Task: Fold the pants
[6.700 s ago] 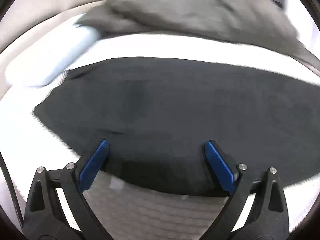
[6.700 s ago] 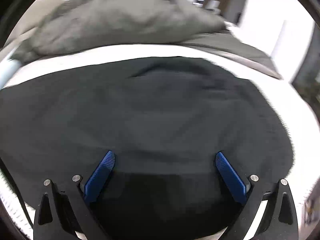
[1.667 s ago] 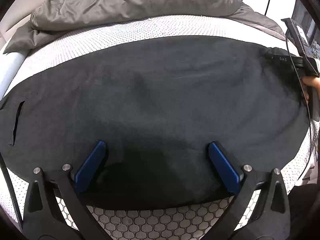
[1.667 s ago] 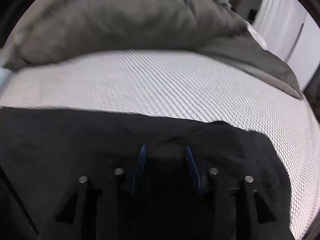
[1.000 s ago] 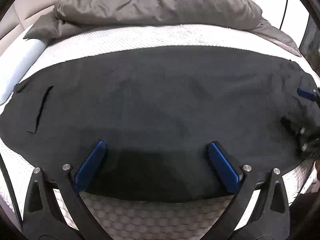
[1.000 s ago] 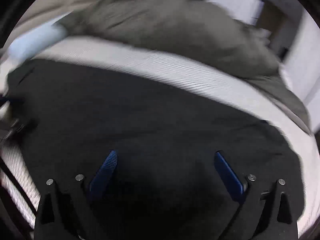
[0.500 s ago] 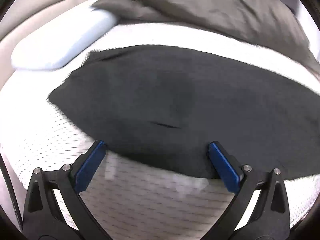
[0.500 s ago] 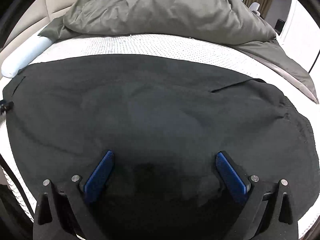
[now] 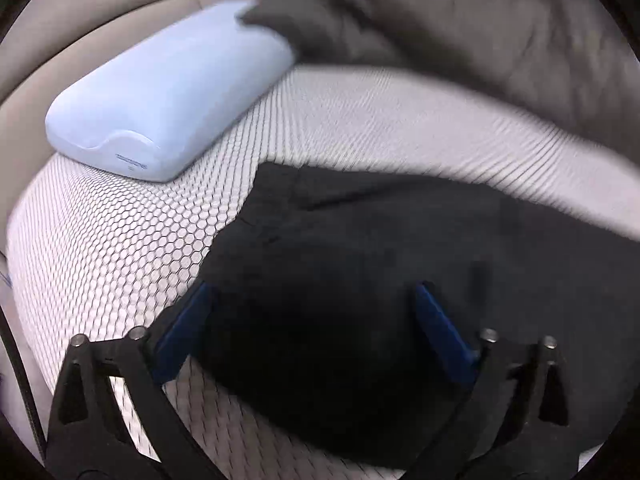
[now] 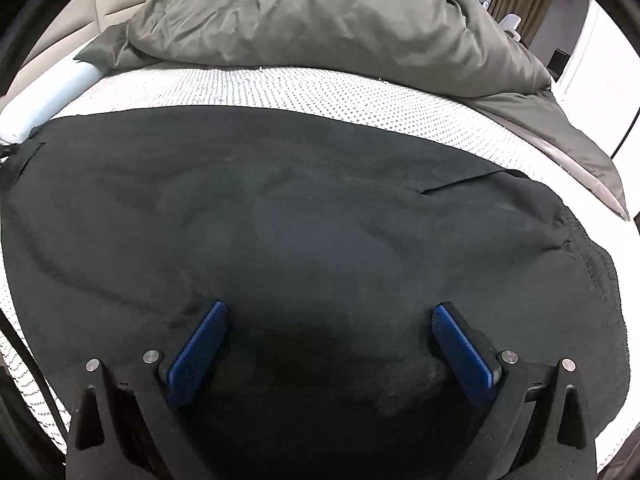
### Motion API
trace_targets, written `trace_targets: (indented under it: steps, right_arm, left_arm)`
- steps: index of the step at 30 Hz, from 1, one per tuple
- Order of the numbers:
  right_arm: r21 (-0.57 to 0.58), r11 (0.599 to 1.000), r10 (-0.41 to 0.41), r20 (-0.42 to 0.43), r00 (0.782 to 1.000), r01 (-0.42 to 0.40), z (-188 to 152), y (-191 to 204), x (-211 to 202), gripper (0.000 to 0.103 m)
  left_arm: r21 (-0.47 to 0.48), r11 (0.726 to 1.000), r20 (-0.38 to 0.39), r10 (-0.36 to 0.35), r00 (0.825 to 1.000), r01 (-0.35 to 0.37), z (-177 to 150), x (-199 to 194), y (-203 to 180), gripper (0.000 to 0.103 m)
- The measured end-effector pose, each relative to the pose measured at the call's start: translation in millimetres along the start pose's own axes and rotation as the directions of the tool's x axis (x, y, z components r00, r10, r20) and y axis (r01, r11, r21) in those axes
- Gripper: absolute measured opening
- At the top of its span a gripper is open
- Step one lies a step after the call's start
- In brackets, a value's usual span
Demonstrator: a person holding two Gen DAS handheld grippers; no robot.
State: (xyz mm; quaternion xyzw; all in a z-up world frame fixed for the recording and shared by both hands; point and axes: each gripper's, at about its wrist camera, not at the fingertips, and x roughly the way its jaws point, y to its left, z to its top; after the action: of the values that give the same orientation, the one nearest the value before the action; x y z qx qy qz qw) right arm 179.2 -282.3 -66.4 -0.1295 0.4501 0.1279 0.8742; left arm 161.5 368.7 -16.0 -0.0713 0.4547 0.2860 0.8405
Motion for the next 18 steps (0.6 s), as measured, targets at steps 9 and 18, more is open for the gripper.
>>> trace_targets:
  steps: [9, 18]
  right_arm:
    - [0.001, 1.0, 0.021, 0.001, 1.0, -0.021, -2, -5, 0, 0.103]
    - [0.064, 0.998, 0.014, 0.093, 0.996, -0.02, -4, -29, -31, 0.103]
  left_arm:
    - [-0.248, 0.969, -0.03, 0.01, 1.0, -0.017, 9, 20, 91, 0.096]
    - [-0.21, 0.948, 0.151, -0.21, 0.966, 0.239, -29, -75, 4, 0.093]
